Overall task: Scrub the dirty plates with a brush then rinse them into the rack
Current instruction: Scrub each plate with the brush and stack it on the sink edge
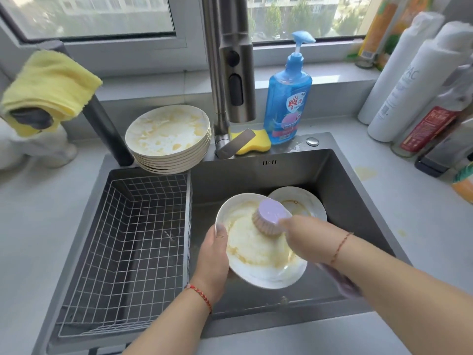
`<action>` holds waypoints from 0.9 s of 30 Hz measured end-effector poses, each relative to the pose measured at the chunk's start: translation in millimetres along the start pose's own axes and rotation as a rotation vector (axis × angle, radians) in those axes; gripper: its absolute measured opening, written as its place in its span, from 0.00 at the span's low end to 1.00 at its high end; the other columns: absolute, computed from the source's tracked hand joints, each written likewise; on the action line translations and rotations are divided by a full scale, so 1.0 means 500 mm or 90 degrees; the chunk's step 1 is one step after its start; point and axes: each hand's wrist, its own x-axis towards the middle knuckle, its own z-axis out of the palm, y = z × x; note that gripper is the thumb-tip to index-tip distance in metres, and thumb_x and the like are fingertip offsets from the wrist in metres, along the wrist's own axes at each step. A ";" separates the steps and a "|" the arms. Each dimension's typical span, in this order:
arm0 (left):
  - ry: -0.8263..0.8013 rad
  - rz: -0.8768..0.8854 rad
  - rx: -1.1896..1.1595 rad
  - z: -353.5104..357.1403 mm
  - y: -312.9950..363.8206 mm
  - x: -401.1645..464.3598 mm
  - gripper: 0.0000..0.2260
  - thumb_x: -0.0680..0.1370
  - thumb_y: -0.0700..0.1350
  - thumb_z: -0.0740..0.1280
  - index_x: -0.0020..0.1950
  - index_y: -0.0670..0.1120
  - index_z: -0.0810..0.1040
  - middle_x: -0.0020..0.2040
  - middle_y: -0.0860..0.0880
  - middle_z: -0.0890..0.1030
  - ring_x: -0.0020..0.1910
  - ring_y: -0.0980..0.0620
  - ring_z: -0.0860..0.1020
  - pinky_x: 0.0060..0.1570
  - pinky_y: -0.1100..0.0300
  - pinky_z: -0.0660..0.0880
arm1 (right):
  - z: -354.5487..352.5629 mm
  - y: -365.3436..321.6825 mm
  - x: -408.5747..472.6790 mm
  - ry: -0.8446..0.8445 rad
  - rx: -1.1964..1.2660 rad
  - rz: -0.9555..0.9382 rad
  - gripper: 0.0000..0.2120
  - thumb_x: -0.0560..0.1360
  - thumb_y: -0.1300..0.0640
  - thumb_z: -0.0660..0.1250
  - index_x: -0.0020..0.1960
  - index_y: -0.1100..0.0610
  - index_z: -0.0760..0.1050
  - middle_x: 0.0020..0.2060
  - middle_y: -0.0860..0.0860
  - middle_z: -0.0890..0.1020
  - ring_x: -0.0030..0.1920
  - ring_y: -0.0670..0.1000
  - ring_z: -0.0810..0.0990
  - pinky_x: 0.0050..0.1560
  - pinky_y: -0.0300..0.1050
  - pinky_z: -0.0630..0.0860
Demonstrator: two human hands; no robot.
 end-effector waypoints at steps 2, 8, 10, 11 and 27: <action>0.014 0.022 0.017 -0.006 0.010 0.005 0.16 0.83 0.58 0.55 0.62 0.54 0.76 0.57 0.51 0.84 0.59 0.50 0.81 0.61 0.44 0.77 | -0.005 0.016 -0.024 -0.067 -0.022 -0.013 0.16 0.81 0.60 0.55 0.66 0.61 0.71 0.36 0.49 0.69 0.38 0.52 0.69 0.36 0.40 0.67; 0.012 0.056 0.045 -0.015 0.026 0.007 0.15 0.83 0.58 0.53 0.59 0.54 0.77 0.56 0.52 0.83 0.59 0.51 0.79 0.64 0.47 0.74 | -0.006 -0.007 -0.102 -0.214 0.193 -0.119 0.17 0.80 0.59 0.56 0.66 0.48 0.72 0.27 0.45 0.70 0.25 0.45 0.66 0.23 0.30 0.62; -0.004 0.032 0.002 -0.013 0.030 0.004 0.21 0.79 0.64 0.56 0.60 0.53 0.77 0.58 0.49 0.83 0.60 0.48 0.80 0.65 0.42 0.73 | -0.012 -0.018 -0.094 -0.201 0.354 -0.112 0.19 0.80 0.58 0.56 0.67 0.41 0.72 0.25 0.45 0.71 0.21 0.44 0.66 0.23 0.34 0.65; -0.014 0.019 -0.019 -0.013 0.031 0.003 0.25 0.76 0.67 0.57 0.62 0.52 0.77 0.58 0.48 0.83 0.61 0.46 0.80 0.66 0.40 0.72 | -0.016 -0.025 -0.086 -0.183 0.402 -0.112 0.19 0.79 0.58 0.56 0.66 0.42 0.73 0.27 0.48 0.71 0.20 0.45 0.66 0.23 0.35 0.65; -0.082 0.010 -0.038 -0.014 0.052 0.010 0.25 0.79 0.62 0.53 0.68 0.51 0.74 0.61 0.51 0.83 0.62 0.50 0.80 0.65 0.46 0.74 | 0.009 -0.075 -0.044 0.030 0.345 -0.143 0.16 0.79 0.58 0.54 0.64 0.51 0.72 0.35 0.50 0.72 0.33 0.49 0.68 0.33 0.40 0.66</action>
